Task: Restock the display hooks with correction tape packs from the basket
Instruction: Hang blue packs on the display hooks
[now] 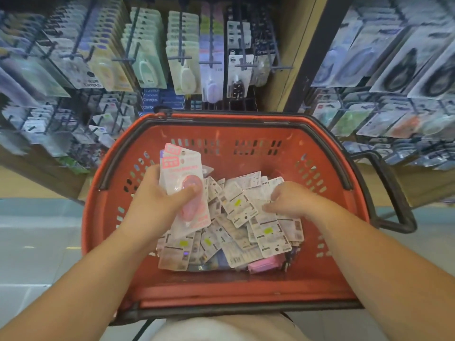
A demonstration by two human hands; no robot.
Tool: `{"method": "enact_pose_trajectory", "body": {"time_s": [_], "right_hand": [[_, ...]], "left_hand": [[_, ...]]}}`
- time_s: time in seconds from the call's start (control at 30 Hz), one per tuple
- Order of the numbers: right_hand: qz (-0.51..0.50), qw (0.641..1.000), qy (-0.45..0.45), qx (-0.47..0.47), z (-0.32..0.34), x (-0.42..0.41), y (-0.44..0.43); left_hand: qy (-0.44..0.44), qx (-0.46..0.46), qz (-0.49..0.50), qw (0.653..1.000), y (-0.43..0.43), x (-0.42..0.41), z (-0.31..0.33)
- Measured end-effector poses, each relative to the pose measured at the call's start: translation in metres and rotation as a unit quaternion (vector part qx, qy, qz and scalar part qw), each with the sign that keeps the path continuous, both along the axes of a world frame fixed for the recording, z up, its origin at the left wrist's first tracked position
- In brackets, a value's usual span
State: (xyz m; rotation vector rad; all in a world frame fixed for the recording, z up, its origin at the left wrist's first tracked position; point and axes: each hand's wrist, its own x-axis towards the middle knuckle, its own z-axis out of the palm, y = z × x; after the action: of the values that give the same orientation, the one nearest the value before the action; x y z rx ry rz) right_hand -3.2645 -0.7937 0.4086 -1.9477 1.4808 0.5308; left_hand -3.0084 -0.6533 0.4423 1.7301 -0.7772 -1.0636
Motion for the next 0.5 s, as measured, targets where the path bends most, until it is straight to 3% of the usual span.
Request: {"method": "enact_pose_trajectory", "body": {"time_s": [0.07, 0.13, 0.33, 0.5], "right_hand": [[0.026, 0.994, 0.102, 0.017, -0.016, -0.002, 0.006], [0.020, 0.993, 0.115, 0.024, -0.024, -0.001, 0.015], [-0.034, 0.997, 0.063, 0.035, -0.041, 0.020, 0.027], [-0.101, 0.992, -0.072, 0.003, -0.030, 0.017, 0.012]], "left_hand": [[-0.002, 0.014, 0.009, 1.000, 0.002, 0.001, -0.006], [-0.001, 0.024, 0.005, 1.000, 0.003, 0.000, -0.008], [-0.004, 0.034, -0.024, 0.999, 0.003, -0.002, -0.008], [0.008, 0.045, -0.027, 0.999, 0.004, -0.001, -0.010]]}}
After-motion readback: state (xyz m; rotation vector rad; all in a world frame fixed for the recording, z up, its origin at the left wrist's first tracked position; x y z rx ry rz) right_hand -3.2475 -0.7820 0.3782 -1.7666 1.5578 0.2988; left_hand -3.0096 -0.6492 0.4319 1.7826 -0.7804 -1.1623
